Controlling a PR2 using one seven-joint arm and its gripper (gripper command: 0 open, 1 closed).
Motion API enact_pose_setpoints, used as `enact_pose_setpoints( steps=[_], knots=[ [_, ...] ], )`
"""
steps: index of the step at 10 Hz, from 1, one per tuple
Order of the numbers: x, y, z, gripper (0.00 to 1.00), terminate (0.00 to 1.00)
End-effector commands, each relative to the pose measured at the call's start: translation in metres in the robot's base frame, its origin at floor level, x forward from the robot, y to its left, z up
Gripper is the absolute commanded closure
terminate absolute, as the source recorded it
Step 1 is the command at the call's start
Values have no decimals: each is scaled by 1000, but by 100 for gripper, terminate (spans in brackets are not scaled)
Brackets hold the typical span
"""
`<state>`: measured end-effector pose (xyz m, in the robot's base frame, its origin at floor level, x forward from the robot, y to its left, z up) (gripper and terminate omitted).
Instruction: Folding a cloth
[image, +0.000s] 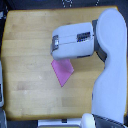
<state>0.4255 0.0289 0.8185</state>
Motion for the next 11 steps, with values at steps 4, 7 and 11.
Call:
enact_pose_setpoints(
  steps=[4,7,11],
  knots=[
    [-20,26,-30,100,0],
    [-24,37,-25,100,0],
    [-22,40,-21,100,0]
  ],
)
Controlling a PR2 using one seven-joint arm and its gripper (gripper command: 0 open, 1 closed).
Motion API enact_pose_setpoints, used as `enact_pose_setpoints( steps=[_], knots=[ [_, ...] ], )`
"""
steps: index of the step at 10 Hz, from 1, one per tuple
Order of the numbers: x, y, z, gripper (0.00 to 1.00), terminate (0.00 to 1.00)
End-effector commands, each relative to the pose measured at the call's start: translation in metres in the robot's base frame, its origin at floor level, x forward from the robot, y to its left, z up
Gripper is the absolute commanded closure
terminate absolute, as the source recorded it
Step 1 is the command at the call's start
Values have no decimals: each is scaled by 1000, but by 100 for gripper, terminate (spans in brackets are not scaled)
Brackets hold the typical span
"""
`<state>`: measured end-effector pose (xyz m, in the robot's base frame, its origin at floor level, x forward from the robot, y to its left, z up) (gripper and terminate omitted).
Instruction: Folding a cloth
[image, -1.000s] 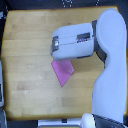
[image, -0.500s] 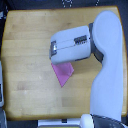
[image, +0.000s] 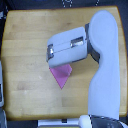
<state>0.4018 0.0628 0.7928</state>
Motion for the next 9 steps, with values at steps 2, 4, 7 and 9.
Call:
enact_pose_setpoints(
  steps=[2,4,7,9],
  knots=[
    [-7,-2,8,0,0],
    [-5,-6,8,0,0],
    [11,0,1,0,0],
    [22,6,-2,0,0]
  ],
)
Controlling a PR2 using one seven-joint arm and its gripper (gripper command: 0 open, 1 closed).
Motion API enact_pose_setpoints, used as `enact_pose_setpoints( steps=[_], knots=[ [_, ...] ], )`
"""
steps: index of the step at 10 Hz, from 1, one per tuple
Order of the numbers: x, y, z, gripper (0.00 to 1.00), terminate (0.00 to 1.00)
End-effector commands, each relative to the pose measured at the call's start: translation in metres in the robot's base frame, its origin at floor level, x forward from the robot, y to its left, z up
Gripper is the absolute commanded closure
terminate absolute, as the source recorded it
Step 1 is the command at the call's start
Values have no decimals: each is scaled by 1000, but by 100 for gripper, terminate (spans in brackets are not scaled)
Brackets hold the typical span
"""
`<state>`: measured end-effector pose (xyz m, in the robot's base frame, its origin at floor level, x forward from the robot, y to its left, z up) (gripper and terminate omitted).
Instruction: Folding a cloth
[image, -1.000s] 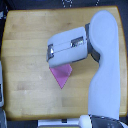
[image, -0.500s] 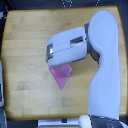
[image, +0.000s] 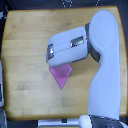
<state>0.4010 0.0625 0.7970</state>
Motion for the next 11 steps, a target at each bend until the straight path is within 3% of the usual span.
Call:
enact_pose_setpoints(
  steps=[1,8,11],
  knots=[
    [26,8,-7,0,0],
    [36,11,-6,0,0],
    [60,11,12,0,0]
  ],
)
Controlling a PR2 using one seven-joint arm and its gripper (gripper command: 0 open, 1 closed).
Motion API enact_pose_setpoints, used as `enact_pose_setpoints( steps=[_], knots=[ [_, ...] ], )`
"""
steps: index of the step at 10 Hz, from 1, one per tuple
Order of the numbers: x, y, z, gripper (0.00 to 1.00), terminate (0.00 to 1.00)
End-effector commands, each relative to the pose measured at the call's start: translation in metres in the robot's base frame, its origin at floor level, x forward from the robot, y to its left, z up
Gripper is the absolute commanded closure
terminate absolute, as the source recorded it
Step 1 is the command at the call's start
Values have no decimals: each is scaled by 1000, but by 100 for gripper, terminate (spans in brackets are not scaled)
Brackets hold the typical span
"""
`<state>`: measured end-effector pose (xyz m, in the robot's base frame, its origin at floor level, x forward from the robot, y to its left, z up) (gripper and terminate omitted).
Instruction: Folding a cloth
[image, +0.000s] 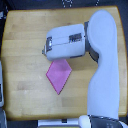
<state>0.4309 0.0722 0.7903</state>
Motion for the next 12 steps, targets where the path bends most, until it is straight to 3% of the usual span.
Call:
enact_pose_setpoints(
  steps=[1,3,6,12],
  knots=[
    [40,0,29,0,0],
    [52,-8,55,0,0],
    [89,-50,122,0,0],
    [142,-151,203,0,0]
  ],
)
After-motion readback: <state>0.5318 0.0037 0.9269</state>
